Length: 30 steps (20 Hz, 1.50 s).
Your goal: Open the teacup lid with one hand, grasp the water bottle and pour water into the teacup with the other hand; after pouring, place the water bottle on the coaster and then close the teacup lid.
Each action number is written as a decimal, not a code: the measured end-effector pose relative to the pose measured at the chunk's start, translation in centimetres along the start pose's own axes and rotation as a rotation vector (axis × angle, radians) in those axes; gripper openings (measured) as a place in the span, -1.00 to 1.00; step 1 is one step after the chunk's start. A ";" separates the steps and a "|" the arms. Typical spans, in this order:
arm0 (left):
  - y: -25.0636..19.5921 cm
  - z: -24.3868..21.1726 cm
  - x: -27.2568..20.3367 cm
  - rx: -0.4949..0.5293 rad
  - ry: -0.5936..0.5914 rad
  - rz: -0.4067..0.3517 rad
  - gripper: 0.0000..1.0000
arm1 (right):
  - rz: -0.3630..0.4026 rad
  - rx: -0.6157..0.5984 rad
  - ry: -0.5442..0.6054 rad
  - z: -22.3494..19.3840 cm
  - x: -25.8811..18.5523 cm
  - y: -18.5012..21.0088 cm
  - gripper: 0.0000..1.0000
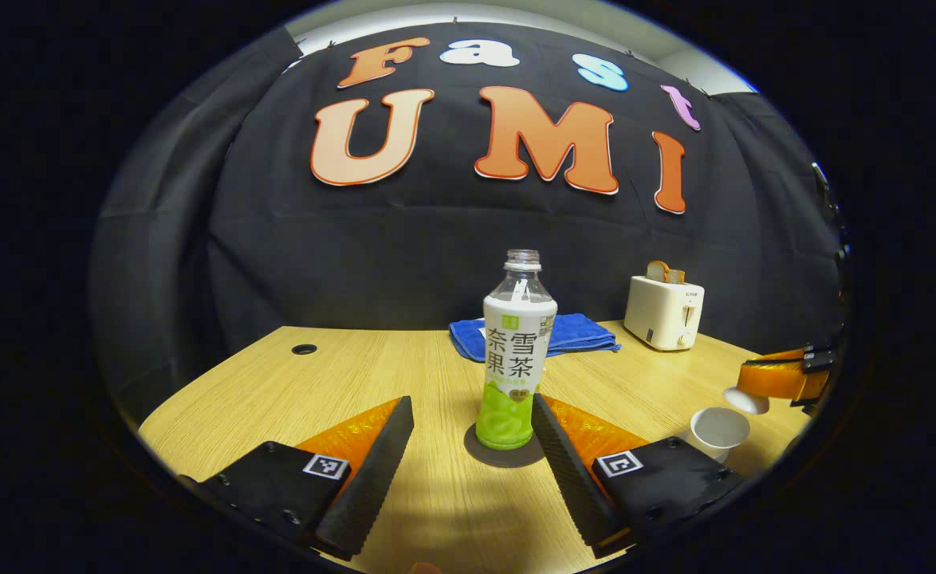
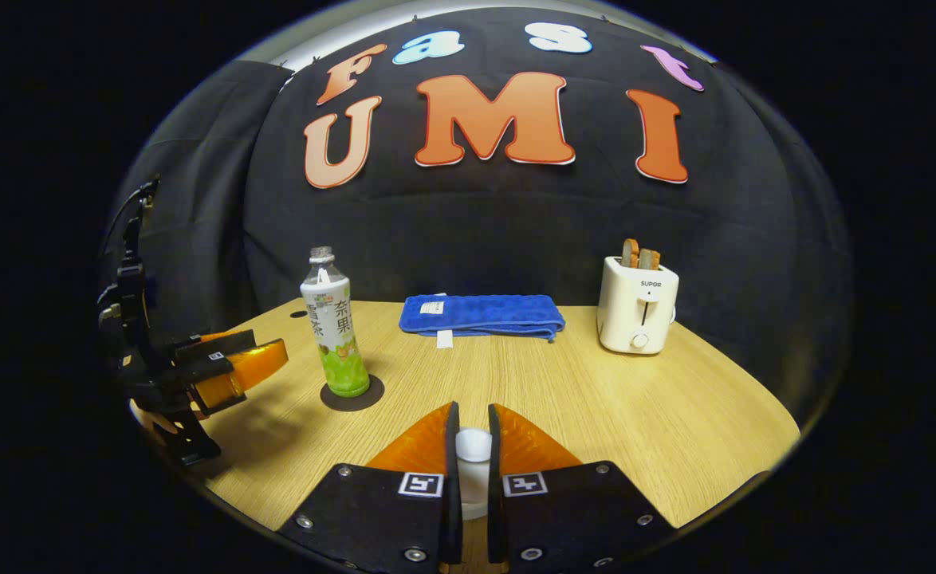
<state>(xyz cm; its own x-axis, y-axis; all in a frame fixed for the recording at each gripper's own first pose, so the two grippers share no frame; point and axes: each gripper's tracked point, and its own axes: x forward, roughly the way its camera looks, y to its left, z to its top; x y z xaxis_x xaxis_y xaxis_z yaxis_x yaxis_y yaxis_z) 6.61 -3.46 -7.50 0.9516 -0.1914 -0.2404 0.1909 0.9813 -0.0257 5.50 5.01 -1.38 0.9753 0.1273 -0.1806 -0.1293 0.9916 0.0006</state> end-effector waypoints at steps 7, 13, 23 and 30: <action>2.8 0.2 -1.7 -0.044 -0.008 0.051 0.87 | 0.011 -0.021 0.044 -2.1 1.5 1.1 -0.75; 3.3 -0.2 -2.1 -0.058 0.007 0.057 0.87 | 0.000 -0.039 0.050 -2.9 1.8 1.0 -0.53; 2.8 1.1 -2.5 -0.044 -0.023 0.059 0.87 | -0.006 -0.023 0.023 -1.9 1.0 0.5 0.12; 3.0 2.4 -3.1 -0.026 -0.045 0.075 0.87 | -0.034 -0.009 -0.036 0.4 -1.0 -1.1 0.94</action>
<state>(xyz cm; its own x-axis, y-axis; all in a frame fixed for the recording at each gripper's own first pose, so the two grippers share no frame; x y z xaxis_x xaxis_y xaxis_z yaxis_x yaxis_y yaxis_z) 4.77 -0.01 -4.47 0.9730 -0.1180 -0.1985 0.1134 0.9930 -0.0344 4.77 3.84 -0.83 0.9850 0.0943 -0.1446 -0.0974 0.9951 -0.0142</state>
